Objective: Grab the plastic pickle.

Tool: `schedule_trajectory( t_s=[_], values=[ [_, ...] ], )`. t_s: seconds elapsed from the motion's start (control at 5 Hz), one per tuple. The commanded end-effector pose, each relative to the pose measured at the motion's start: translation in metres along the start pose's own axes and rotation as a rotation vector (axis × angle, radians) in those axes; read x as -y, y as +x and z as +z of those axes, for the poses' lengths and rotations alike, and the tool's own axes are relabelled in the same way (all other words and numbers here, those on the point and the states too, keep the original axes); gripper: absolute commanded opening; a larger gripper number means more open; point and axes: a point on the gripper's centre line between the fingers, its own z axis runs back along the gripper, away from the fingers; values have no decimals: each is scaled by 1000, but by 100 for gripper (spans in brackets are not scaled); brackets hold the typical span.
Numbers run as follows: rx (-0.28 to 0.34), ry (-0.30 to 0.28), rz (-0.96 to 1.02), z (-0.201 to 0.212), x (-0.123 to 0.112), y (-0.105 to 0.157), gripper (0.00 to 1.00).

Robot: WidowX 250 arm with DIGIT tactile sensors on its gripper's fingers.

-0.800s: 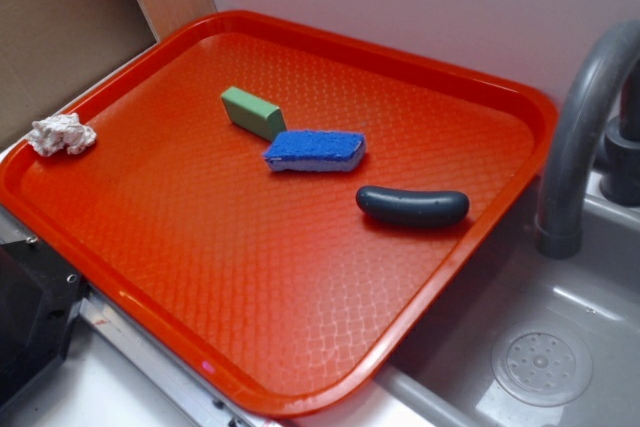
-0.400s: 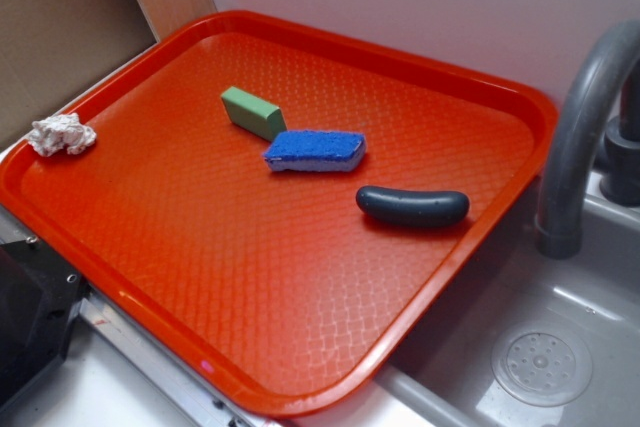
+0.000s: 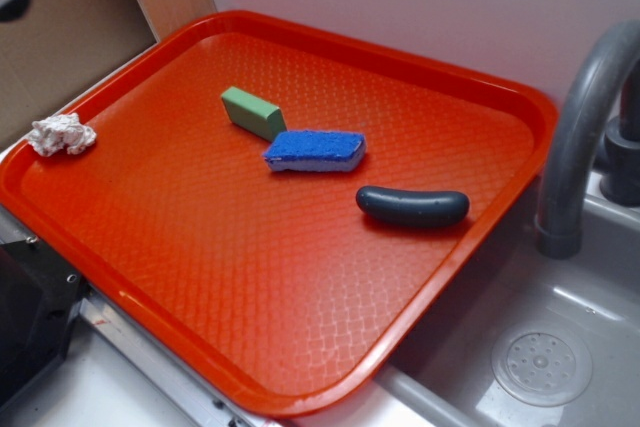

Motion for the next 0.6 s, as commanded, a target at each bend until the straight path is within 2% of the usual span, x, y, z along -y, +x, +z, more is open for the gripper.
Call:
schedule_trajectory(
  t_s=[0.0,0.2,0.4],
  values=[
    [76,-148,-366,-62,53,60,100],
    [59,-149,-518,-96,85,82,100],
    [-18,-182,-591,-135,112,90,100]
  ],
)
